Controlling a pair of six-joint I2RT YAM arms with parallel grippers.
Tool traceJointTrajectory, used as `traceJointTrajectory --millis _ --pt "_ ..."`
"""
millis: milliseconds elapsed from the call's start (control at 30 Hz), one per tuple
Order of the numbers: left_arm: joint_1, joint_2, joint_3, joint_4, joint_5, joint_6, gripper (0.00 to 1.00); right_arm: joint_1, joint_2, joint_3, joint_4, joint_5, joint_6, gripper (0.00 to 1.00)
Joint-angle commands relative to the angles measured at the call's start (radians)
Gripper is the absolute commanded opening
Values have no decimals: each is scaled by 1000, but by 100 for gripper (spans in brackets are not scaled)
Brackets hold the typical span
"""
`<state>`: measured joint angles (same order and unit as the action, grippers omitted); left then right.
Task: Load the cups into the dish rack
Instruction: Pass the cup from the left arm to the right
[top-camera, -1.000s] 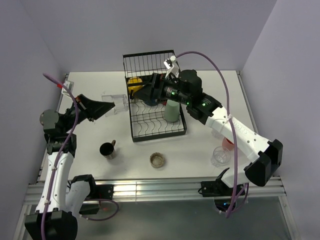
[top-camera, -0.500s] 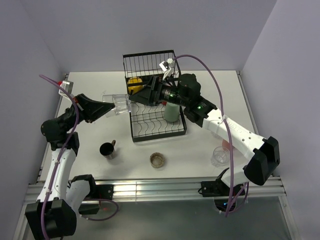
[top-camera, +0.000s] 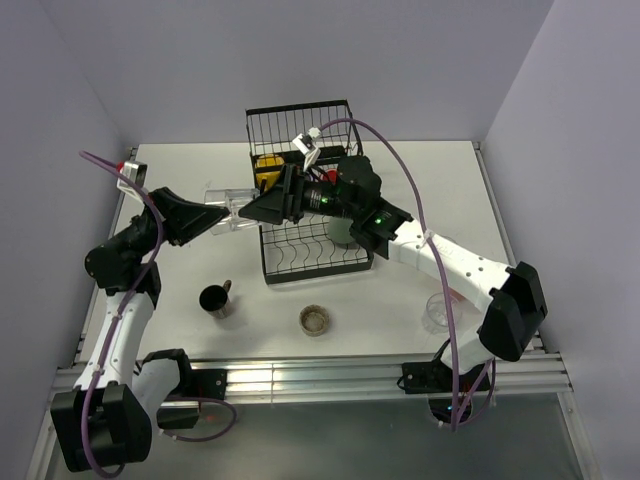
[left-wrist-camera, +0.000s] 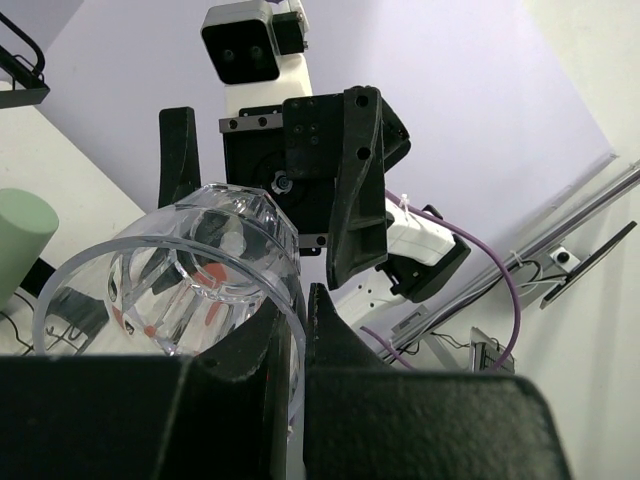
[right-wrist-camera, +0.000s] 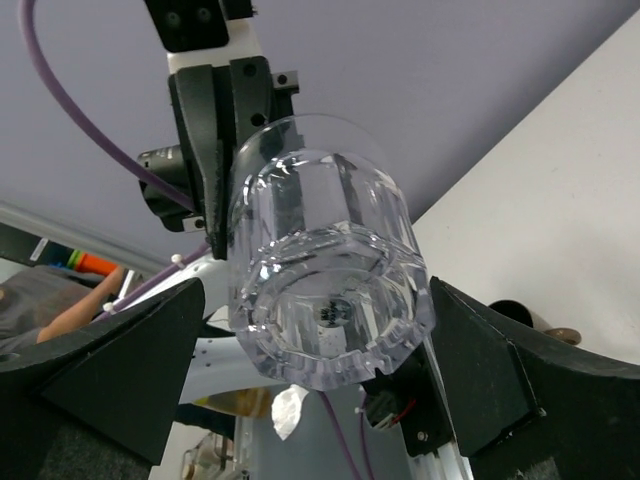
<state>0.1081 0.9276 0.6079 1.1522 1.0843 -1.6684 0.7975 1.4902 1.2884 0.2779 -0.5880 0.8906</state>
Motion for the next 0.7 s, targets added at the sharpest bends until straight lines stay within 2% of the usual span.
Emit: traceJointTrajectory --millis 0,100,267,367,433,467,533,567,633,667 --pt "4 0 -8 122 -17 -28 0 12 -5 12 78 -18 14 98" --pt "4 11 -19 165 -18 -57 0 14 -5 11 86 -12 19 93" --pt "2 17 -31 182 -21 -71 0 22 12 22 93 -19 27 75" --pt "4 22 -34 193 -21 -79 0 25 18 23 92 -16 27 71" --pt "2 25 -39 210 -18 -90 0 26 19 25 92 -15 27 63" --pt "2 27 -40 211 -18 -91 0 28 18 25 92 -15 27 50" --pt "2 22 -43 201 -15 -85 0 28 15 22 92 -9 28 34" --pt "2 22 -45 193 -12 -80 0 28 13 22 86 -6 27 21" --pt "2 16 -46 172 -11 -67 0 28 8 20 78 7 22 12" --pt "2 14 -48 162 -9 -60 0 26 5 19 78 11 22 2"
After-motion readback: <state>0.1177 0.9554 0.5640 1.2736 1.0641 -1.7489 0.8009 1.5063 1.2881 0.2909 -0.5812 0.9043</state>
